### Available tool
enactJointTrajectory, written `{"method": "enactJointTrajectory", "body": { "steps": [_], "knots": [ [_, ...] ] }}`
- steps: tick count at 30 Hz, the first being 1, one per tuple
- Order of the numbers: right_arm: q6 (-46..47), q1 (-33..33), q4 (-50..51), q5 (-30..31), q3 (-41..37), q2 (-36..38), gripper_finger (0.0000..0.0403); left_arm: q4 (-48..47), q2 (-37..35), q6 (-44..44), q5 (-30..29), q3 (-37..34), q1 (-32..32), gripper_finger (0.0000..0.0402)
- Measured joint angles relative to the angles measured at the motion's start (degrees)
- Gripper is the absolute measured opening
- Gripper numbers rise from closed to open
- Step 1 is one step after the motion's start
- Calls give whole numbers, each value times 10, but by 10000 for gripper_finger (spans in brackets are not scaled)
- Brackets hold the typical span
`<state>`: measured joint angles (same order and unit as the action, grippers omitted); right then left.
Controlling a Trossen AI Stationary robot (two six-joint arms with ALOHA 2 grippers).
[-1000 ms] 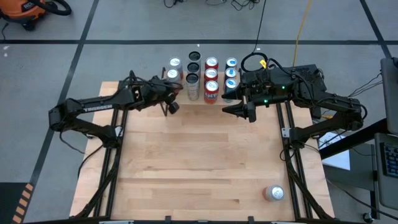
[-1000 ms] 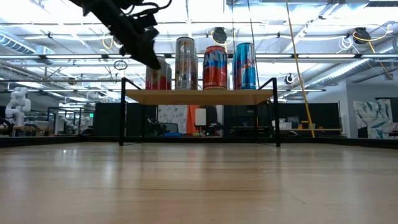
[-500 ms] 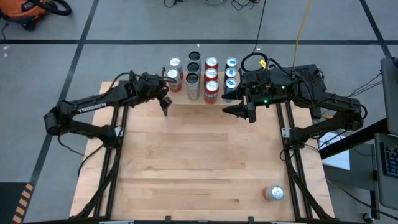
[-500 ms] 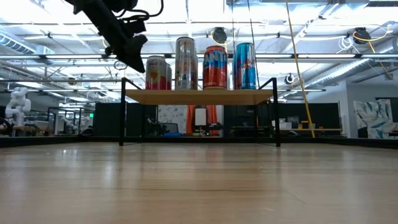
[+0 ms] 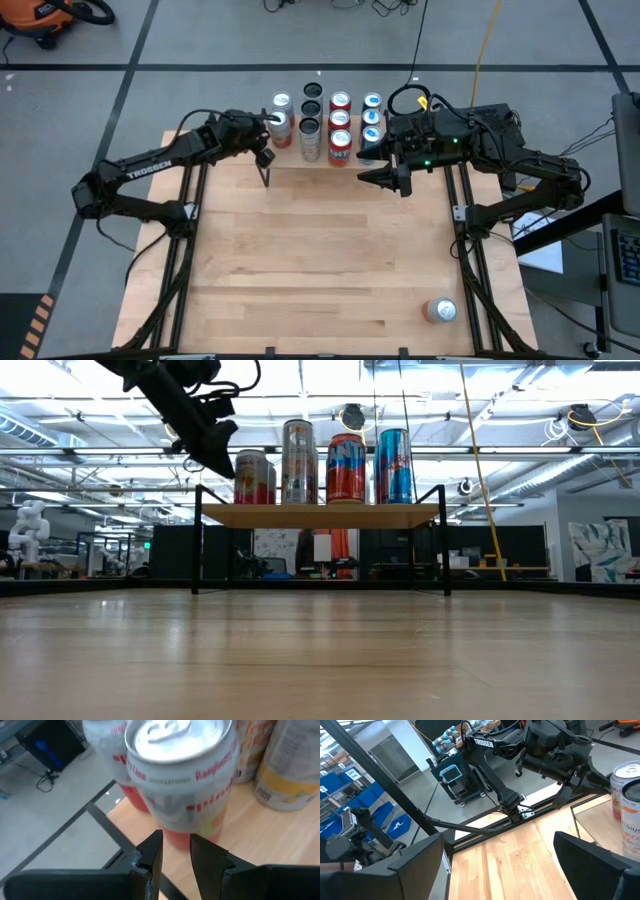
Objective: Place canned beverage on shelf
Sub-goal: Put the top pink and white soda can aligned with the other pink and white soda can on the shelf, then put the pink and white soda can aligned with the other pink and white soda can on the shelf
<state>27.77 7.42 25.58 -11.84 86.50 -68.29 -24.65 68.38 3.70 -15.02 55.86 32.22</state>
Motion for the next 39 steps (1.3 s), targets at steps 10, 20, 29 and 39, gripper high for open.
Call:
{"method": "enactJointTrajectory", "body": {
  "steps": [10, 20, 29, 39],
  "knots": [
    [0, 0, 0, 0, 0, 0, 357, 15, 9, -1, 14, 0, 0, 99],
    [0, 0, 0, 0, 0, 0, 357, 32, 14, -2, 15, 0, 0, 99],
    [20, 0, 46, -30, 0, 9, 357, -42, -19, -22, -13, 30, -27, 99],
    [31, -43, 262, -64, 0, 60, 357, -215, -55, -127, -31, 144, -162, 99]
  ]
}}
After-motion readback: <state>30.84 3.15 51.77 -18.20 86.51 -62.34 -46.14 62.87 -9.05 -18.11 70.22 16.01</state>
